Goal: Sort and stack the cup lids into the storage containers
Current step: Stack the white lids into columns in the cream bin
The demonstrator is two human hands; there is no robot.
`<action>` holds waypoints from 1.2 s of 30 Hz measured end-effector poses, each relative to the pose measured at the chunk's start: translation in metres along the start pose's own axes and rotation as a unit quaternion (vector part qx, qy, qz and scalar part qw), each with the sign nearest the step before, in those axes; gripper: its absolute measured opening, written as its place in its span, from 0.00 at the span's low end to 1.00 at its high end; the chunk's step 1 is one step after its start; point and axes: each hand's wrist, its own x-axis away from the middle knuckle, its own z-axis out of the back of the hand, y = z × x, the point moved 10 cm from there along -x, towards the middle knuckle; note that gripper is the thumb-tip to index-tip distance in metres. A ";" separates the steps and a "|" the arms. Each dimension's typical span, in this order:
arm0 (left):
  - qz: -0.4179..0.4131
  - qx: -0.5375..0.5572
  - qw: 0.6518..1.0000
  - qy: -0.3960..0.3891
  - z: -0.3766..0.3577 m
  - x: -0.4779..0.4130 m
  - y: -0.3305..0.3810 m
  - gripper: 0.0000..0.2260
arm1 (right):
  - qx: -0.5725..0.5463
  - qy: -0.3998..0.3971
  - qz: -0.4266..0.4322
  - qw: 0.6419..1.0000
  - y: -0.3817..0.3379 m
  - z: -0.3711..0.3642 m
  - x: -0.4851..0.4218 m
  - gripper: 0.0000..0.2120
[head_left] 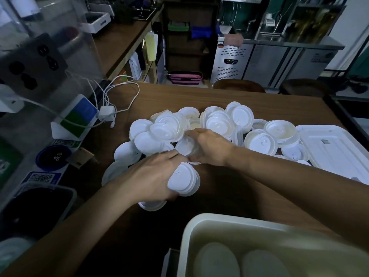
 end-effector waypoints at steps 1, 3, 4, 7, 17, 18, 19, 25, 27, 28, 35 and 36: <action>-0.001 0.008 1.000 0.004 0.002 0.003 0.002 0.21 | 0.002 0.003 -0.001 1.000 -0.001 0.000 0.000 0.40; -0.004 0.018 1.000 0.001 0.005 0.007 0.007 0.29 | 0.009 0.001 0.000 1.000 -0.003 0.001 0.001 0.39; -0.007 0.019 1.000 0.003 0.007 0.008 0.009 0.31 | 0.010 0.000 0.003 1.000 -0.003 0.002 0.002 0.38; -0.016 0.024 1.000 0.009 0.012 0.010 0.011 0.31 | -0.006 0.004 0.007 1.000 -0.004 0.009 0.009 0.36; -0.003 0.093 0.995 0.046 0.040 0.018 0.007 0.26 | -0.055 0.059 -0.010 0.997 0.002 0.046 0.041 0.38; -0.006 0.102 0.993 0.057 0.046 0.023 0.008 0.28 | -0.066 0.072 -0.014 0.995 0.003 0.054 0.048 0.37; -0.011 0.112 0.992 0.065 0.054 0.026 0.011 0.30 | -0.079 0.086 -0.015 0.993 0.003 0.063 0.055 0.36; -0.073 0.153 0.981 0.095 0.095 0.037 0.045 0.35 | -0.122 0.159 -0.002 0.980 -0.003 0.111 0.128 0.35; -0.096 0.147 0.981 0.085 0.105 0.040 0.063 0.36 | -0.130 0.175 0.005 0.976 -0.011 0.122 0.161 0.35; -0.109 0.144 0.981 0.078 0.108 0.042 0.074 0.37 | -0.136 0.177 0.007 0.975 -0.016 0.126 0.177 0.35; -0.183 0.163 0.969 0.042 0.117 0.058 0.139 0.42 | -0.137 0.169 0.032 0.976 -0.042 0.118 0.276 0.31; -0.189 0.166 0.967 0.034 0.117 0.059 0.148 0.41 | -0.132 0.160 0.029 0.978 -0.042 0.112 0.285 0.31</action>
